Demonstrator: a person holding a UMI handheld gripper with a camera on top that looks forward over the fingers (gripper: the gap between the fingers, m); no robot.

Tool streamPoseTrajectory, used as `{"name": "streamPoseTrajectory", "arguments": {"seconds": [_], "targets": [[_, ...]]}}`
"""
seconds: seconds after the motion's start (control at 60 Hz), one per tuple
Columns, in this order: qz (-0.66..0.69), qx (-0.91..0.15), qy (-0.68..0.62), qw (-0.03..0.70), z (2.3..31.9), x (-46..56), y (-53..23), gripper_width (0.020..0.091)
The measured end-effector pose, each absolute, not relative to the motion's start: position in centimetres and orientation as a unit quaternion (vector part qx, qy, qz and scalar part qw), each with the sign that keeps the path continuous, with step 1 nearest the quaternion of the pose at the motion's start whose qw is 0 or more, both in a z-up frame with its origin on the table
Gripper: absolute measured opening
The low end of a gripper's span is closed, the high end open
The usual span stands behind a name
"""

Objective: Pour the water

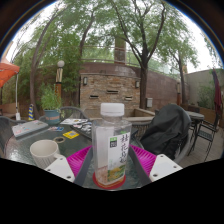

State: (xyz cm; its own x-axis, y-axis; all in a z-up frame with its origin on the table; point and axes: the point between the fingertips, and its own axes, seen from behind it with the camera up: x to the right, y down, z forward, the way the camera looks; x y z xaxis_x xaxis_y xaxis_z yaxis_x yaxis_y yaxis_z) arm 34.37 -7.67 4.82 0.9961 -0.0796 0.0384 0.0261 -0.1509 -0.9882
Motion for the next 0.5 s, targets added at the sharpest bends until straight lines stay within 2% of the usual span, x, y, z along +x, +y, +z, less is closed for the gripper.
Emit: {"name": "streamPoseTrajectory", "arguments": {"seconds": [0.017,0.05,0.083,0.1,0.167,0.5], "targets": [[-0.045,-0.758,0.018,0.65,4.9,34.5,-7.8,0.0844],[-0.056,-0.755,0.019,0.653,5.2,34.4,-7.3,0.0853],[-0.072,-0.75,0.022,0.657,6.0,34.9,-7.8,0.0843],[-0.078,-0.749,0.022,0.658,5.3,34.3,-5.8,0.0841],[-0.091,-0.75,0.018,0.655,5.8,33.7,-6.7,0.0842],[-0.056,-0.75,0.032,0.658,10.9,27.3,-17.8,0.0833]]}}
